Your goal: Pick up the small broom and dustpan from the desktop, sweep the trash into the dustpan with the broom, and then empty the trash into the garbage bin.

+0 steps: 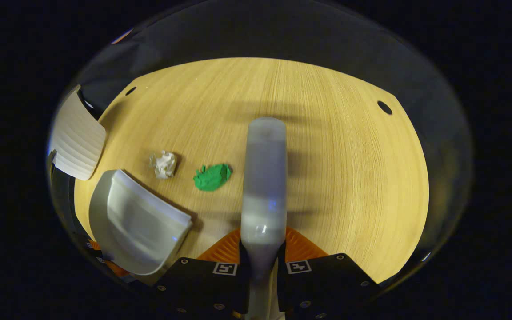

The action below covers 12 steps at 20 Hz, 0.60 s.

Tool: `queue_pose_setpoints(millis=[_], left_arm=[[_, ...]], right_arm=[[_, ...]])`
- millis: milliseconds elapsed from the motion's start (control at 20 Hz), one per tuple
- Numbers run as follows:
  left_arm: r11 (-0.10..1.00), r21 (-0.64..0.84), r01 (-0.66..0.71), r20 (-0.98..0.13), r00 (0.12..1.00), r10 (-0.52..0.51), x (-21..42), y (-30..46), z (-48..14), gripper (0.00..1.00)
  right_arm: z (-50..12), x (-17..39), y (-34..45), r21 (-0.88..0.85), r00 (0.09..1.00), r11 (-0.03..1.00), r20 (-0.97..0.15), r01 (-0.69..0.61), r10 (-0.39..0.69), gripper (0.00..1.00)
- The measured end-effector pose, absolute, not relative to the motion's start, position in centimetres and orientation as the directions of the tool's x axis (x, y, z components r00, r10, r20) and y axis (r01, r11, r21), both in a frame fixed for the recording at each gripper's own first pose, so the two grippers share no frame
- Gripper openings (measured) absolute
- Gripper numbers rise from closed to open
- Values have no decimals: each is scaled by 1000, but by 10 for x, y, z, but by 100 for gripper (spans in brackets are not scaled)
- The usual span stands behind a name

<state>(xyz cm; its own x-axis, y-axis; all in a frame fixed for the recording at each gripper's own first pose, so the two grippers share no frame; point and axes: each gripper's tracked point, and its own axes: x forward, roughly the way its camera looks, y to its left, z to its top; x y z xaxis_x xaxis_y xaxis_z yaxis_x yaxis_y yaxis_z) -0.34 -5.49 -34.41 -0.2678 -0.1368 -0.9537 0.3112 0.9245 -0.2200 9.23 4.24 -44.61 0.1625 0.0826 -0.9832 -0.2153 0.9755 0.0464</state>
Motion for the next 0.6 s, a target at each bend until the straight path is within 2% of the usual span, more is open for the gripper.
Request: queue_pose_setpoints(millis=[150,300,600], left_arm=[[912,-219,346,-953,-277,-124,0,-55,-344,28],[905,-229,360,-948,-294,-123,2,-59,-348,28],[891,-230,391,-947,-299,-113,4,-58,-348,28]], right_arm=[[-456,117,50,47,158,934,-981,-354,110,25],[-469,124,66,87,97,852,-983,-516,159,25],[-457,100,114,253,-25,664,-943,-704,333,25]])
